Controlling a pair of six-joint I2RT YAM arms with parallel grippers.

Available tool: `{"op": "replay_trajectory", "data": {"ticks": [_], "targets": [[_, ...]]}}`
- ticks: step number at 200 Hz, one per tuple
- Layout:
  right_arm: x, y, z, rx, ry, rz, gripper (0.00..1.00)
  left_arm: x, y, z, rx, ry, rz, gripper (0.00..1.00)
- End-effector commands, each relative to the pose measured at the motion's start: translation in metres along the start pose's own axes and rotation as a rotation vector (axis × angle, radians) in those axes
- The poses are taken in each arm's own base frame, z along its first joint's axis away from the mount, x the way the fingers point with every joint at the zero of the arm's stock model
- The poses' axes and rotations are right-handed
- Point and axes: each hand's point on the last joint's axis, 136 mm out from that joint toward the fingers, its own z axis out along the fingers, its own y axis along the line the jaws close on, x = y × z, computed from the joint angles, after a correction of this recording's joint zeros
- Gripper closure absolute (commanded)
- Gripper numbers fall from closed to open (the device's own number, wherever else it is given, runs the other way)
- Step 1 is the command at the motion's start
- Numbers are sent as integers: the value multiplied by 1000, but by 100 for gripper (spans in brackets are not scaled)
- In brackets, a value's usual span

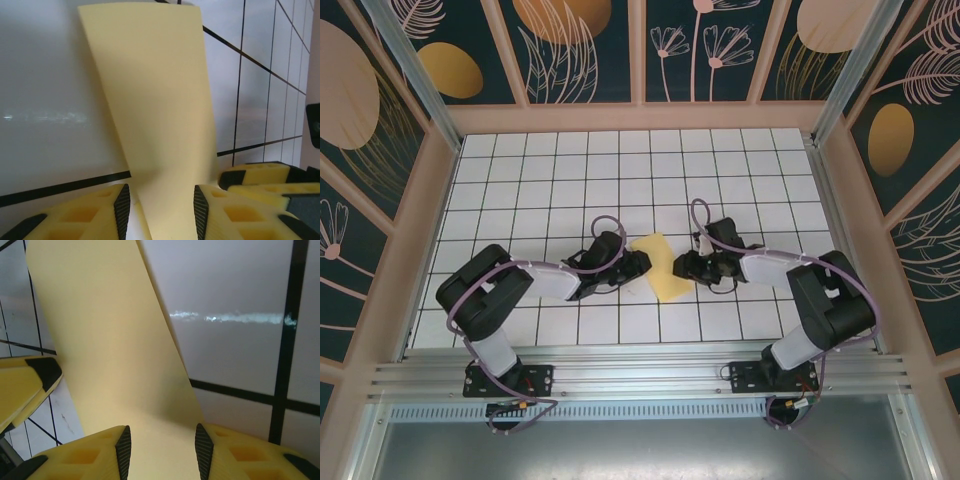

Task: Fold a paper plane with a square sheet of paper (pick it up from the middle)
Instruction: Third fold the triangle at the center of the table.

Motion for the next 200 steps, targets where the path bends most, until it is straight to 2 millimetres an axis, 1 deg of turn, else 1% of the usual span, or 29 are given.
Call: {"op": "replay_trajectory", "data": {"ticks": [1,14,27,46,65,67,73,84,110,114,139,157,165,170,172,174,200], "targets": [[18,2,-4,-13,20,2,58,-3,-3,7,-5,0,0,62],[25,3,-6,-31,19,13,58,-3,-2,10,-13,1,7,63],[31,11,-9,-66,22,15,58,-4,-2,13,-20,3,14,64],[39,24,-12,-101,34,-6,57,-6,-6,18,-13,10,35,68],[37,30,-15,-110,25,-10,57,-7,-14,23,-3,26,62,69],[40,33,-14,-113,32,-20,57,-7,-14,24,-3,26,65,69],[41,35,-15,-118,32,-25,56,-7,-16,25,-1,30,75,69],[38,36,-18,-111,19,-30,56,-9,-18,26,-10,32,93,69],[28,34,-26,-67,-23,-47,53,-16,-7,25,-106,18,129,67],[18,28,-29,-51,-49,-25,53,-17,-5,24,-122,12,136,66],[-2,16,-36,-12,-98,4,53,-22,9,8,-201,-28,148,61],[-9,12,-35,-5,-105,13,53,-23,14,-3,-229,-45,151,60],[-11,13,-34,-8,-104,14,53,-24,11,-9,-220,-50,151,61],[-12,13,-33,-13,-103,13,53,-21,12,-9,-215,-42,153,63],[-13,13,-32,-15,-101,12,53,-22,5,-13,-192,-51,155,64],[-13,14,-32,-16,-100,12,53,-23,2,-15,-180,-54,155,64],[-16,11,-28,-14,-94,12,53,-17,-29,-26,-19,-40,163,75]]}}
